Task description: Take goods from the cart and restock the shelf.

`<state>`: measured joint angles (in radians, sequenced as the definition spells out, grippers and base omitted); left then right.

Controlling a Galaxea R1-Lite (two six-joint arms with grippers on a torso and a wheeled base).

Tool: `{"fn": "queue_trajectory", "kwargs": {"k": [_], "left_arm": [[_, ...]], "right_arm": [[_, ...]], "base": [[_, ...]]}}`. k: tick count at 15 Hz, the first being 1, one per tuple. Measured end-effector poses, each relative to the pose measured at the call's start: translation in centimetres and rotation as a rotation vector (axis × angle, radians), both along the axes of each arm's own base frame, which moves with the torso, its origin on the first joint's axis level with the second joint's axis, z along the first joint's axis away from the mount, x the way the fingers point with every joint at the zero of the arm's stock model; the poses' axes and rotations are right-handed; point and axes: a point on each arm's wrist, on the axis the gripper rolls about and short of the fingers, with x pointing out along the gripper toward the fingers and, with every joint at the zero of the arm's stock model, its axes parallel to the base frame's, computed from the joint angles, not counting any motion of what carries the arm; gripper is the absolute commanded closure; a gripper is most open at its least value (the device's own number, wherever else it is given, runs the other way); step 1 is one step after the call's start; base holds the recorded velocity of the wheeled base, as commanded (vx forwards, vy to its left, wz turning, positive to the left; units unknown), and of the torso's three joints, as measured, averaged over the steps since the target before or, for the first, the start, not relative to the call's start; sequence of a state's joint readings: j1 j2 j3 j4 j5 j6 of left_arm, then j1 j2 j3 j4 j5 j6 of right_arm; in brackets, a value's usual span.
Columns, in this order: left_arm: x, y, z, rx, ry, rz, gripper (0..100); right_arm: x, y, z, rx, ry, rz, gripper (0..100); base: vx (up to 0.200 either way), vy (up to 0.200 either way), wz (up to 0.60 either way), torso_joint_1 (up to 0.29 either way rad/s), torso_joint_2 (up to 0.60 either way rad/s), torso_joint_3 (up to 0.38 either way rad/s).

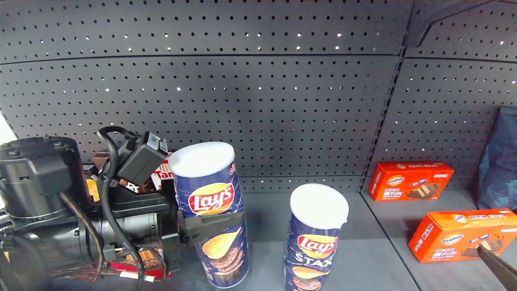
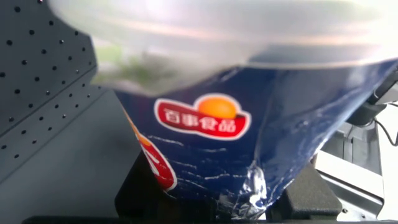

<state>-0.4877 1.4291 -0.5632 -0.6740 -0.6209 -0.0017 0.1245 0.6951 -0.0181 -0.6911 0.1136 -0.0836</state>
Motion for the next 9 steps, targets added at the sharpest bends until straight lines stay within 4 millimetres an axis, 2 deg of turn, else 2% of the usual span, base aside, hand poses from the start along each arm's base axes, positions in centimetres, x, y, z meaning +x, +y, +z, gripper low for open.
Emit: {"fn": "queue_trajectory", "kwargs": {"k": [3, 5, 7, 9], "left_arm": [[-0.1, 0.1, 0.4, -0.007, -0.012, 0.000, 100], [-0.2, 0.1, 0.4, -0.008, -0.015, -0.001, 100], [-0.2, 0.1, 0.4, -0.009, -0.016, 0.001, 100], [-0.2, 0.1, 0.5, -0.012, -0.020, 0.000, 100]], "right_arm": [[-3.5, -0.6, -2.6, -0.001, 0.070, -0.060, 0], [-5.6, -1.1, -3.9, 0.014, 0.024, -0.174, 0], [-6.5, -1.4, -5.3, 0.026, 0.056, -0.271, 0], [-6.8, -1.3, -5.8, 0.032, 0.065, -0.194, 0]], "base": [[0.000, 0.000, 0.00, 0.000, 0.00, 0.000], [0.000, 0.000, 0.00, 0.000, 0.00, 0.000], [0.000, 0.000, 0.00, 0.000, 0.00, 0.000], [0.000, 0.000, 0.00, 0.000, 0.00, 0.000]]}}
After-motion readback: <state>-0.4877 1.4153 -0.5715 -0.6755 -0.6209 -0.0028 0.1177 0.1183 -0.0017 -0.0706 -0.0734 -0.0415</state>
